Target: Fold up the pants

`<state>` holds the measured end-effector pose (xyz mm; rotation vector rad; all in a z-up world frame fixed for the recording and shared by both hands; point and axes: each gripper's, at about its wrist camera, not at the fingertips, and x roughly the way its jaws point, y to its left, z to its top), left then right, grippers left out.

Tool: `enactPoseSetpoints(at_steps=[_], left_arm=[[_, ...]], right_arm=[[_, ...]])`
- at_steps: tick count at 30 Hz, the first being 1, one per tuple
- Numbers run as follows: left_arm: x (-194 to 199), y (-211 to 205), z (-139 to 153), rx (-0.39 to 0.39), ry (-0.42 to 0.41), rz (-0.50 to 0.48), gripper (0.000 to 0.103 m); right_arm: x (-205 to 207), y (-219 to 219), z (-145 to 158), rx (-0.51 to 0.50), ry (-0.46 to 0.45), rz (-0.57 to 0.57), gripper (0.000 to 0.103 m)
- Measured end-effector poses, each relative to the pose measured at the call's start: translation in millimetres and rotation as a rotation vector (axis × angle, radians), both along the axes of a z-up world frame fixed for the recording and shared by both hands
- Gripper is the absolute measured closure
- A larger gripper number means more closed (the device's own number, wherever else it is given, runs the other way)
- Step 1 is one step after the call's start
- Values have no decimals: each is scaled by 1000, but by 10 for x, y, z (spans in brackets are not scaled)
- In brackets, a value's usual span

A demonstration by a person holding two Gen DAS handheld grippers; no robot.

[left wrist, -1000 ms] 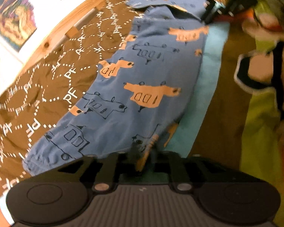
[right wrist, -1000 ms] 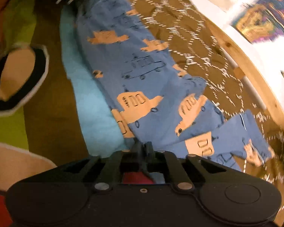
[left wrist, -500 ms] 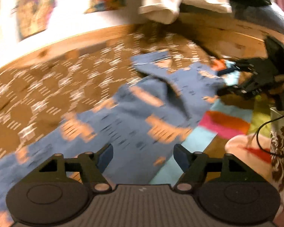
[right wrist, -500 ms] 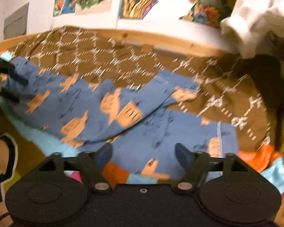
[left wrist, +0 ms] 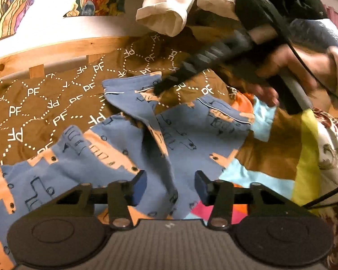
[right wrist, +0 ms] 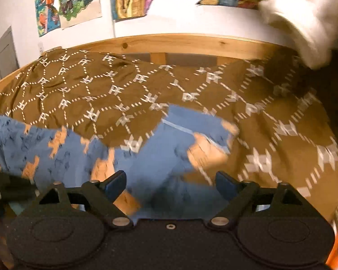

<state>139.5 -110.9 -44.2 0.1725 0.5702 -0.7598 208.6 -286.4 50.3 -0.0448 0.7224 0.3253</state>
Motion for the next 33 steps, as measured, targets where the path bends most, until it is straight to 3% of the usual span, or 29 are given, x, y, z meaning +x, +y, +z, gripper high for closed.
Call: enactPoseSetpoints(at_steps=[2, 4, 11, 13, 14, 17, 18, 20, 25, 29, 33], left_arm=[[51, -59, -17, 14, 12, 14, 69], [125, -106, -65, 15, 43, 12, 71], [268, -140, -143, 28, 96, 44, 71], [304, -133, -137, 23, 112, 55, 87], [321, -134, -131, 25, 121, 58, 94], [366, -128, -113, 22, 135, 62, 102], [363, -127, -108, 21, 134, 64, 102], [358, -130, -94, 24, 131, 74, 103], [247, -111, -4, 48, 98, 84, 103], [51, -171, 50, 106, 18, 42, 103], [-62, -267, -27, 182, 2, -1, 103]], right_arm=[[215, 122, 77, -12, 6, 11, 30], [411, 262, 118, -21, 30, 14, 37], [826, 806, -4, -167, 117, 21, 39], [896, 885, -101, -208, 139, 15, 40], [927, 904, -161, -232, 155, 0, 46], [972, 871, -248, -256, 161, -56, 81], [962, 832, -247, -245, 153, -70, 92], [914, 713, -220, -195, 134, -99, 101], [504, 299, -9, -15, 6, -173, 102], [-26, -173, 100, 142, -62, -315, 102], [-608, -537, 15, 214, -86, -461, 103]])
